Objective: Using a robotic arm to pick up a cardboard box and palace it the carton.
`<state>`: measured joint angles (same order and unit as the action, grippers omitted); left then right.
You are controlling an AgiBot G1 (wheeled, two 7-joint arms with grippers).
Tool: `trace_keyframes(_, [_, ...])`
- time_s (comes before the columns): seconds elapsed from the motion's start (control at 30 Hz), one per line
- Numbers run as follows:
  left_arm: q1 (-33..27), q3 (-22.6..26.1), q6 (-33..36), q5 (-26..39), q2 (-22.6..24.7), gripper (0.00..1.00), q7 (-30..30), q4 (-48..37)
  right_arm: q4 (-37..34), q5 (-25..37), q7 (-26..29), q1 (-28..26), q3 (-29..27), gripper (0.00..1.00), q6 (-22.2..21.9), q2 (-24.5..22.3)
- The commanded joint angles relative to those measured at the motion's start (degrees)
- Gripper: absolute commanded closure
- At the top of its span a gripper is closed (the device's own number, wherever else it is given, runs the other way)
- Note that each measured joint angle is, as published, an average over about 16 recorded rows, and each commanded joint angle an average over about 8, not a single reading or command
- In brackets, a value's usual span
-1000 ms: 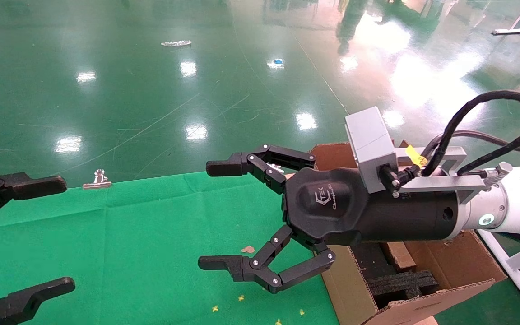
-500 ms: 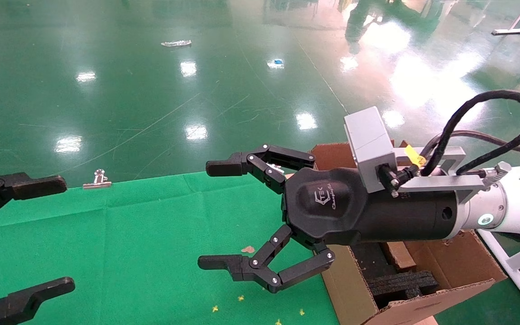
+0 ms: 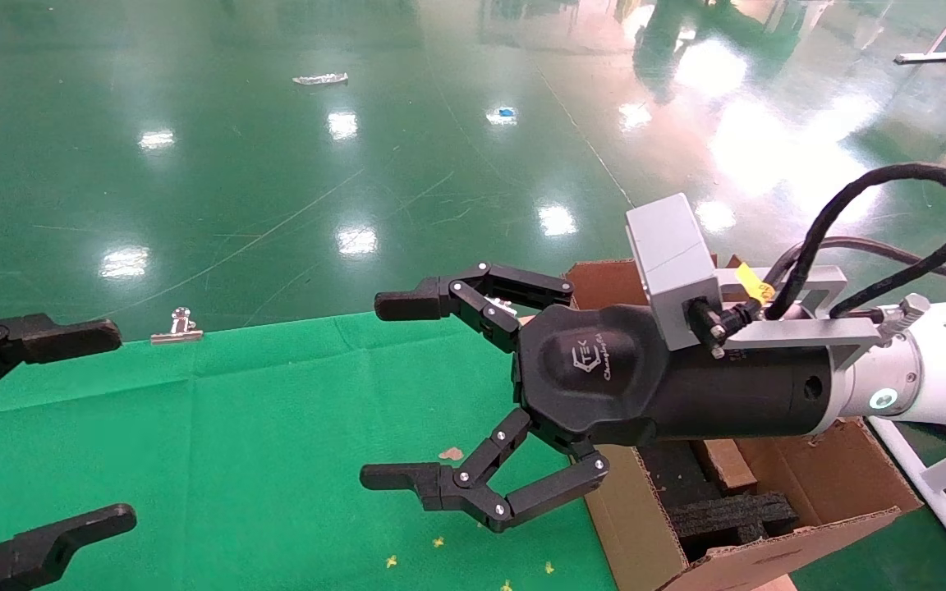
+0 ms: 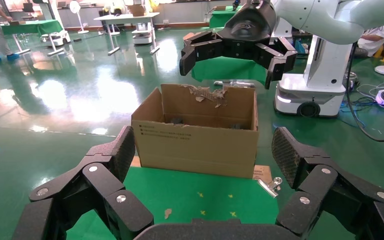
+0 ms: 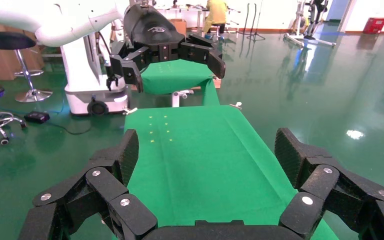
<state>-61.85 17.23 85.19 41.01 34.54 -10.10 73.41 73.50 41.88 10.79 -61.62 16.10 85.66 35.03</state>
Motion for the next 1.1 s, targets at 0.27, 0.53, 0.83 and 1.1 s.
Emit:
trace_keyframes(0.27, [0.00, 0.00, 0.00, 0.00, 0.00, 0.00, 0.00, 0.00, -0.01, 0.00, 0.00, -0.02, 0.02, 0.00, 0.00, 0.00])
trace_keyframes(0.53, [0.00, 0.00, 0.00, 0.00, 0.00, 0.00, 0.00, 0.00, -0.01, 0.00, 0.00, -0.02, 0.02, 0.00, 0.00, 0.00])
trace_keyframes(0.83, [0.00, 0.00, 0.00, 0.00, 0.00, 0.00, 0.00, 0.00, -0.01, 0.00, 0.00, -0.02, 0.02, 0.00, 0.00, 0.00])
trace_keyframes(1.1, [0.00, 0.00, 0.00, 0.00, 0.00, 0.00, 0.00, 0.00, -0.01, 0.00, 0.00, -0.02, 0.02, 0.00, 0.00, 0.00])
